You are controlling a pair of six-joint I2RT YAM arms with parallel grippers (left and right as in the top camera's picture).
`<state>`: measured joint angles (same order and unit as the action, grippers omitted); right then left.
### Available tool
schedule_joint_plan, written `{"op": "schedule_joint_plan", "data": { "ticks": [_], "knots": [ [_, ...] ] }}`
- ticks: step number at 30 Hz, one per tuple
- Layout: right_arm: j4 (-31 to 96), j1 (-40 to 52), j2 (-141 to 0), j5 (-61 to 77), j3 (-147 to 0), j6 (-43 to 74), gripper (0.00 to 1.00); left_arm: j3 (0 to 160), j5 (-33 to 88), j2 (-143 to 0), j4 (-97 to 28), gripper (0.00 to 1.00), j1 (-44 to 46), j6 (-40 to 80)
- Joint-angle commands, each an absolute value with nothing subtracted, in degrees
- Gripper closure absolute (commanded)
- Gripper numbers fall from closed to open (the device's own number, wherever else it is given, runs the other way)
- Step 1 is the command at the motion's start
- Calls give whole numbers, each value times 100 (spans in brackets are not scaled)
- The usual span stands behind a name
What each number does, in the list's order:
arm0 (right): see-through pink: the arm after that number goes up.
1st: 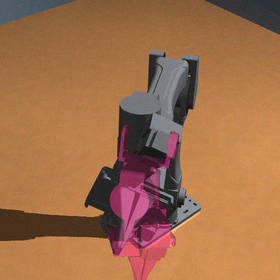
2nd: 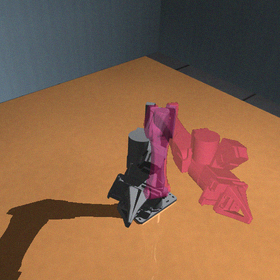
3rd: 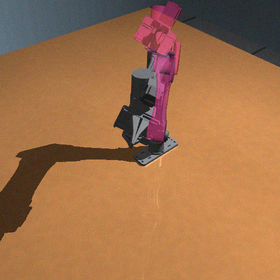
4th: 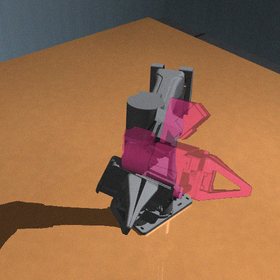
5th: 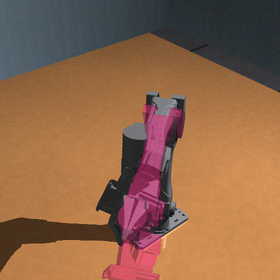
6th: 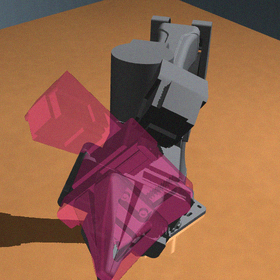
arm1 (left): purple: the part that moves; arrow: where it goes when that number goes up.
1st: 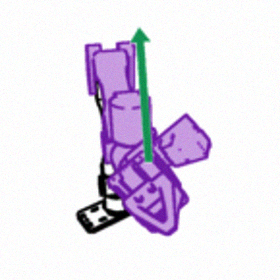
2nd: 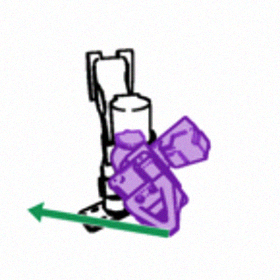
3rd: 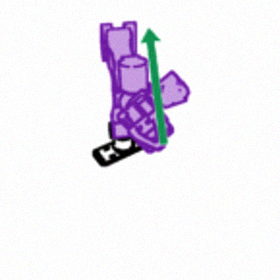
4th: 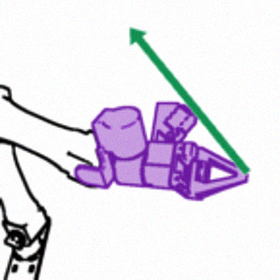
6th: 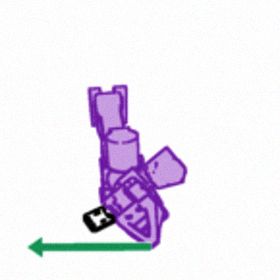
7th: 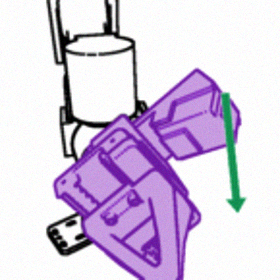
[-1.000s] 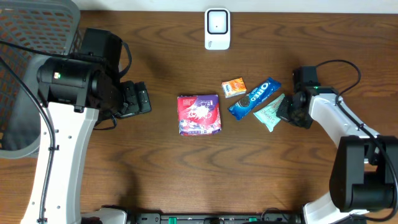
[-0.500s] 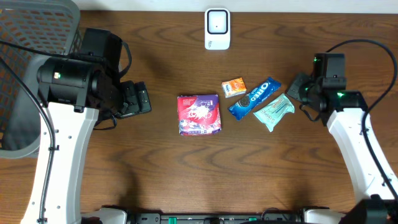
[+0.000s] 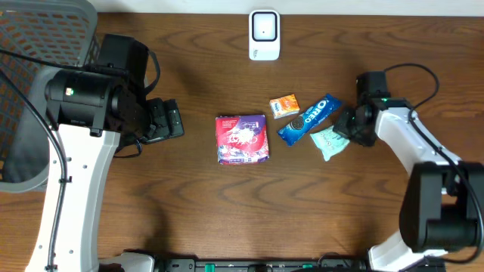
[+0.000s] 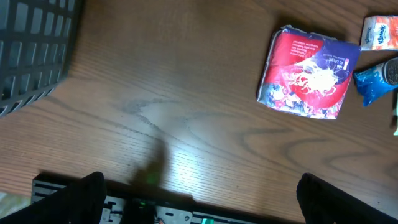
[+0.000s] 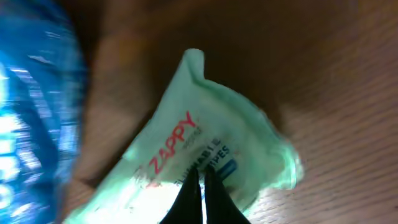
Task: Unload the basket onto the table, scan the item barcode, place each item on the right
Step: 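Grasp the mint-green wipes pack with the right gripper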
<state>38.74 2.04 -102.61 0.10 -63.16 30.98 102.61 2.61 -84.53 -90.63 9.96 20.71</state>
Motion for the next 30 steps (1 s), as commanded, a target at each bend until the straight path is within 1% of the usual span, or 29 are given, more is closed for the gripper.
{"op": "schedule_joint_plan", "data": {
  "ticks": [1, 7, 13, 15, 18, 22, 25, 28, 30],
  "knots": [
    [4134, 237, -10630, -388, -6265, 3083, 99, 10261, 187, -8497, -9083, 2, 982, 1997],
    [4423, 213, -10696, -421, -6294, 3079, 99, 10261, 187, -8497, -9083, 2, 982, 1994],
    [5256, 180, -10191, -395, -6866, 2998, 98, 10261, 187, -8497, -9083, 2, 982, 1994],
    [5594, 191, -9972, -395, -7120, 2950, 91, 10261, 187, -8497, -9083, 2, 982, 1994],
    [5771, 204, -9769, -379, -7159, 2950, 78, 10261, 187, -8497, -9083, 2, 982, 1994],
    [6023, 226, -9765, -377, -7054, 2952, 78, 10261, 187, -8497, -9083, 2, 982, 1994],
    [6001, 252, -9765, -416, -6796, 2952, 75, 10261, 187, -8497, -9083, 2, 982, 1994],
    [5763, 263, -9765, -436, -6429, 2961, 75, 10261, 187, -8497, -9083, 2, 982, 1994],
    [5472, 268, -9765, -392, -6110, 3061, 72, 10261, 187, -8497, -9083, 2, 982, 1994]
  ]
}}
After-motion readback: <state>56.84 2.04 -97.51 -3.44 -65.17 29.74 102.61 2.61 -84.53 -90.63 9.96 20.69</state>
